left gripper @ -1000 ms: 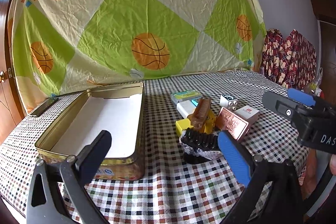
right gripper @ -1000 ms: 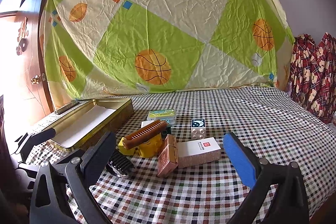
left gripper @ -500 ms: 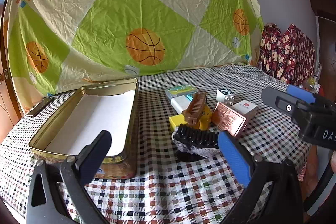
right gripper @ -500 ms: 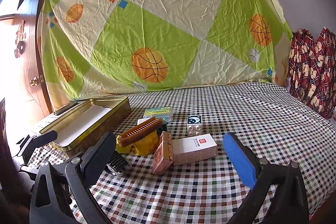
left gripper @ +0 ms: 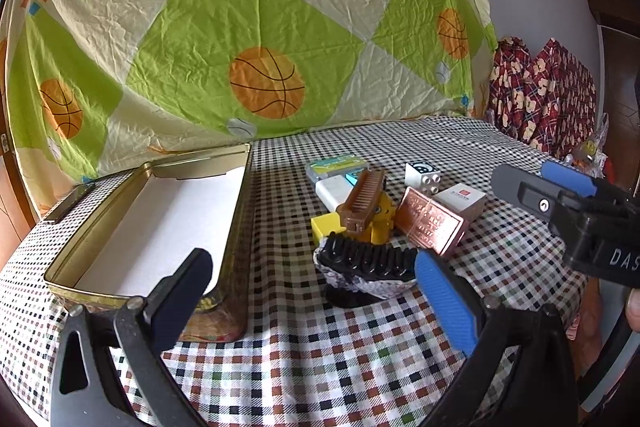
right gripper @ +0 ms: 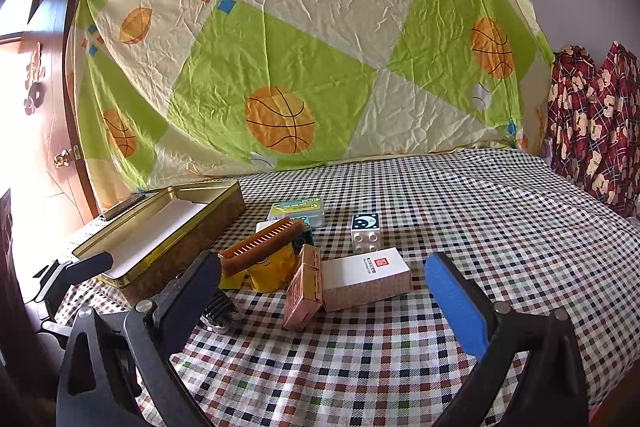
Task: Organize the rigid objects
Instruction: 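Move the left tool toward the black brush while the right tool approaches the copper box, then close the left tool on the black brush while the right tool grasps the copper box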
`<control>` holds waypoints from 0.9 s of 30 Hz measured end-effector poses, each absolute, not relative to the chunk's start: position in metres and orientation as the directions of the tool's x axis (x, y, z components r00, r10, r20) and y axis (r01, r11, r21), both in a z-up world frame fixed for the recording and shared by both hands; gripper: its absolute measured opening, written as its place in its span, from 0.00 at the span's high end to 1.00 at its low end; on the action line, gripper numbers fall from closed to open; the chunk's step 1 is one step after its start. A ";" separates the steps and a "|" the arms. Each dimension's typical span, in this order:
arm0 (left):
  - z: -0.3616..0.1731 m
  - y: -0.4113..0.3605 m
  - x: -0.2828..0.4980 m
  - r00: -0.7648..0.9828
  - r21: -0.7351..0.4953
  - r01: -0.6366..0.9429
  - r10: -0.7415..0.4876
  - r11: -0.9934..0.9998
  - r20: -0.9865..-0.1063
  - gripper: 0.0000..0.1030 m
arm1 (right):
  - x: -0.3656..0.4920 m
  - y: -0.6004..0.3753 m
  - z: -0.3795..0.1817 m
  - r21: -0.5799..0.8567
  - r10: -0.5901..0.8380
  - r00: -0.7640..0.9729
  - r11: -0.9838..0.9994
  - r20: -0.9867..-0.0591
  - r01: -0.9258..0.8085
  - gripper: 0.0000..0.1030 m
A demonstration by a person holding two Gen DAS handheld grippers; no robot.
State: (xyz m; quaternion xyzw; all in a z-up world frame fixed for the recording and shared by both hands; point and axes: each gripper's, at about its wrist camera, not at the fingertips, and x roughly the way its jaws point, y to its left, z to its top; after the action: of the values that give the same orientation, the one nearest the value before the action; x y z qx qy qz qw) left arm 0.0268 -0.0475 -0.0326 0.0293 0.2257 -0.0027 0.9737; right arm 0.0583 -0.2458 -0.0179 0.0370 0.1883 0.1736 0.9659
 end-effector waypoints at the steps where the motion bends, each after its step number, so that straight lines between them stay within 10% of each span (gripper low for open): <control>1: -0.033 -0.049 0.029 0.896 0.058 0.022 0.006 0.998 -0.444 0.00 | 0.059 -0.245 -0.019 0.133 0.345 0.868 0.938 -0.356 -0.319 0.00; 18: -0.054 -0.077 0.069 0.777 0.069 0.152 -0.076 0.986 -0.625 0.01 | 0.074 -0.261 -0.032 0.156 0.302 0.873 0.953 -0.384 -0.261 0.00; 22: -0.058 -0.074 0.074 0.754 0.026 0.173 -0.116 0.985 -0.646 0.30 | 0.076 -0.258 -0.035 0.136 0.306 0.868 0.952 -0.392 -0.274 0.00; 27: -0.055 -0.062 0.069 0.770 -0.060 0.177 -0.176 0.982 -0.614 0.31 | 0.082 -0.245 -0.038 0.067 0.299 0.857 0.952 -0.419 -0.299 0.01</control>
State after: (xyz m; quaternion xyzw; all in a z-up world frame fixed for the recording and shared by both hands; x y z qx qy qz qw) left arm 0.0692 -0.0616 -0.0550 0.0007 0.3262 -0.0936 0.9407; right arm 0.0818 -0.2450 -0.0378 -0.0002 0.2176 0.1549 0.9637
